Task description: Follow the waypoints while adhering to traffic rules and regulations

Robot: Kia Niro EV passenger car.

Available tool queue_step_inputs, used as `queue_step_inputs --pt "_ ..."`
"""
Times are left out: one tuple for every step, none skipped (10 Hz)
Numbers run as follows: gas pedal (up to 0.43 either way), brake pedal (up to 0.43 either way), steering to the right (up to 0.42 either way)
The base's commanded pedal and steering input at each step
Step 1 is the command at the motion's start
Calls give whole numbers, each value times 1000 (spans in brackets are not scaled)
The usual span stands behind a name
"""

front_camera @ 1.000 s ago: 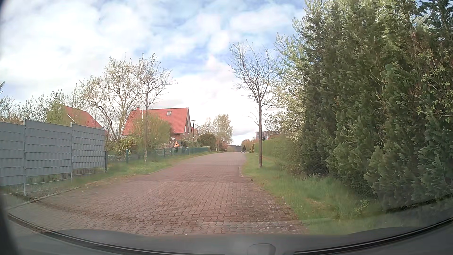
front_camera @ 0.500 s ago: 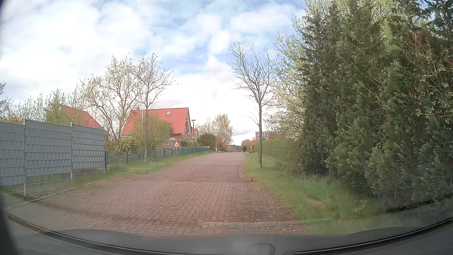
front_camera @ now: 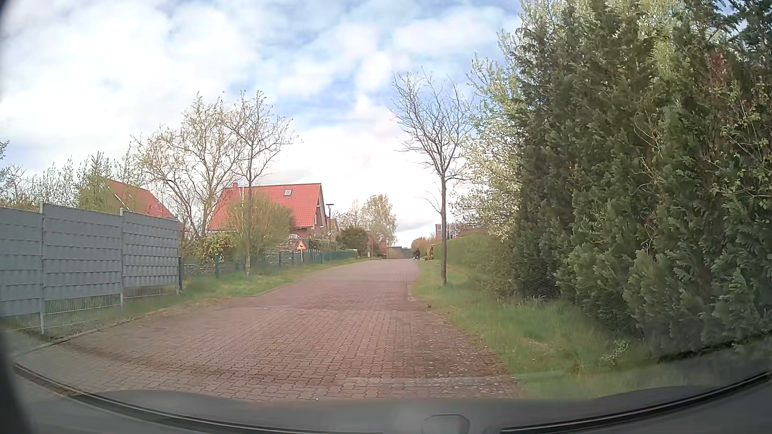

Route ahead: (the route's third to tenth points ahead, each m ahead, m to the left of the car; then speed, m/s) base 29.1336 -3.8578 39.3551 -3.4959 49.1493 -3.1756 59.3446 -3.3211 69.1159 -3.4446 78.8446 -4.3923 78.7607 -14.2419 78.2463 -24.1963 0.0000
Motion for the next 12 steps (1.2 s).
queue_step_inputs --pt "0 238 -6" --pt "0 238 -6" --pt "0 238 -6" --pt "0 238 -6" --pt "0 238 -6" --pt "0 238 -6" --pt "0 238 -6" --pt "0 238 -6" --pt "0 244 -6" --pt "0 238 -6" --pt "0 238 -6" --pt "0 238 -6"
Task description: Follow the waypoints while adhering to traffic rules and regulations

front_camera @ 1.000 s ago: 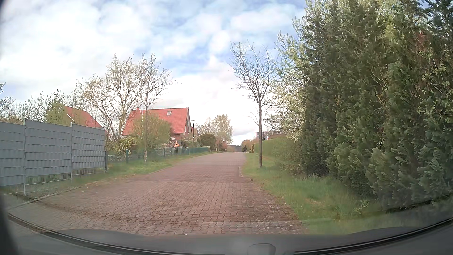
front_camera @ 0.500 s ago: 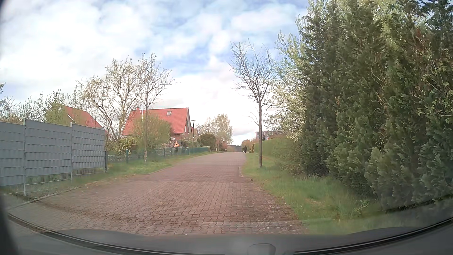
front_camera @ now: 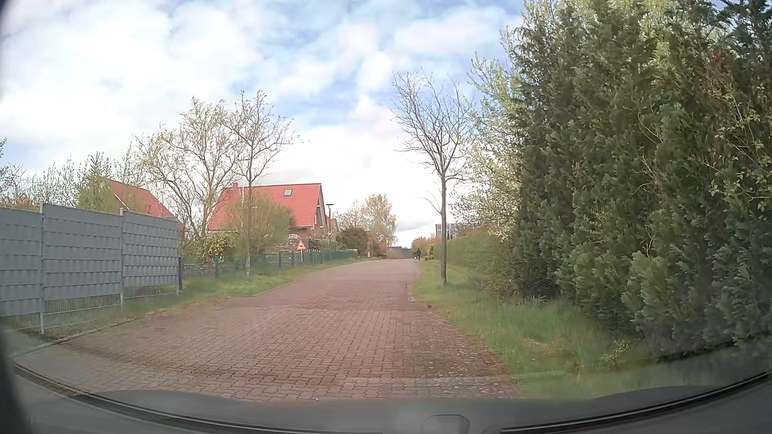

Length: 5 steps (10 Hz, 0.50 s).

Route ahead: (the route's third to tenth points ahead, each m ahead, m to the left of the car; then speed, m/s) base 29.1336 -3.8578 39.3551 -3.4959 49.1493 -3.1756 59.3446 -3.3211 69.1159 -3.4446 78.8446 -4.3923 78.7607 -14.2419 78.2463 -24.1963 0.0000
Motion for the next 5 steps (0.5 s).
queue_step_inputs --pt "0 244 -6" --pt "0 238 -6" --pt "0 244 -6" --pt "0 244 -6" --pt "0 238 -6"
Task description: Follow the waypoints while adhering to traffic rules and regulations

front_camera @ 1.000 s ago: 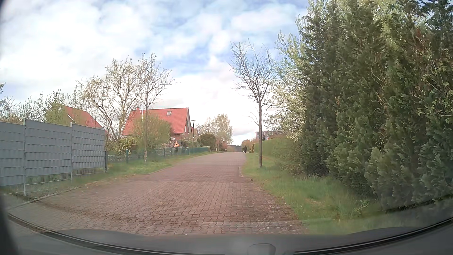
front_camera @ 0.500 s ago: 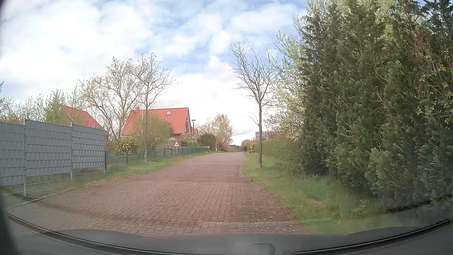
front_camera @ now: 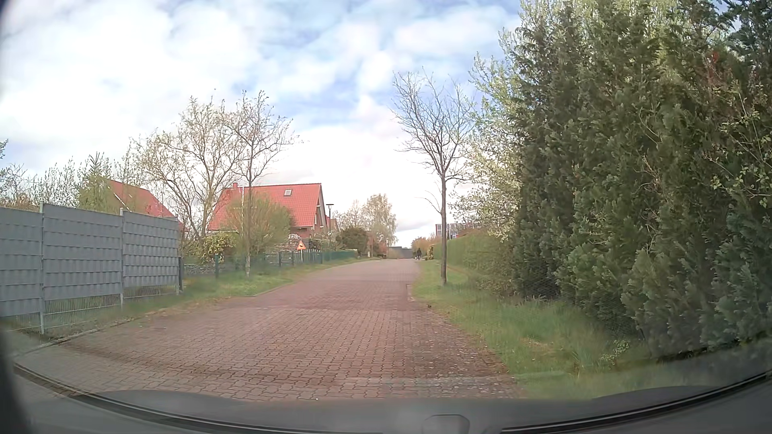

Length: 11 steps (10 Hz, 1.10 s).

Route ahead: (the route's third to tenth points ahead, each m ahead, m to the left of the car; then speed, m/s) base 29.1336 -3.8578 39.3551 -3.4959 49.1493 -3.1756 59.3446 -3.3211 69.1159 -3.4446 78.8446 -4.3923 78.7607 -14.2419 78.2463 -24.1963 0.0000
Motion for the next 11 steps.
queue_step_inputs --pt "0 244 -6" --pt "0 244 -6" --pt "0 244 -6" --pt "0 244 -6" --pt "0 238 -6" --pt "0 244 -6" --pt "0 244 -6" --pt "0 244 -6" --pt "0 238 -6" --pt "0 244 -6" --pt "0 244 -6"
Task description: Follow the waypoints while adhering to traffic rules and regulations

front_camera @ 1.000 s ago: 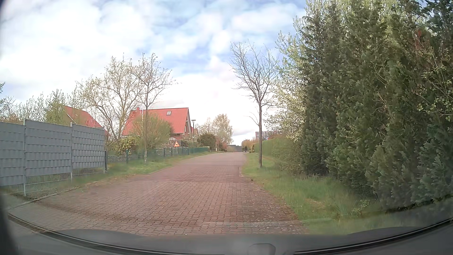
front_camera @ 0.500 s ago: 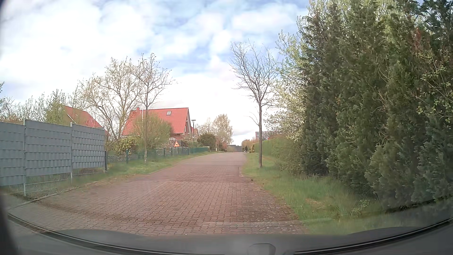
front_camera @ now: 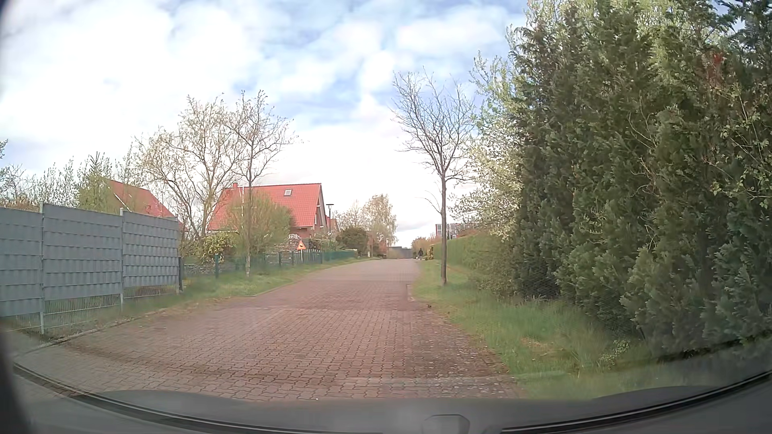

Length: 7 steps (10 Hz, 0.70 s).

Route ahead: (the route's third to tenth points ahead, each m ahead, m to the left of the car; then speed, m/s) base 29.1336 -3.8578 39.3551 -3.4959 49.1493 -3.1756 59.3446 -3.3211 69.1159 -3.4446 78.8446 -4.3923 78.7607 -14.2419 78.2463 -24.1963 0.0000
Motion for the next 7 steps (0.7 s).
queue_step_inputs --pt "0 238 -6" --pt "0 238 -6" --pt "0 238 -6" --pt "0 238 -6" --pt "0 238 -6" --pt "0 244 -6" --pt "0 244 -6"
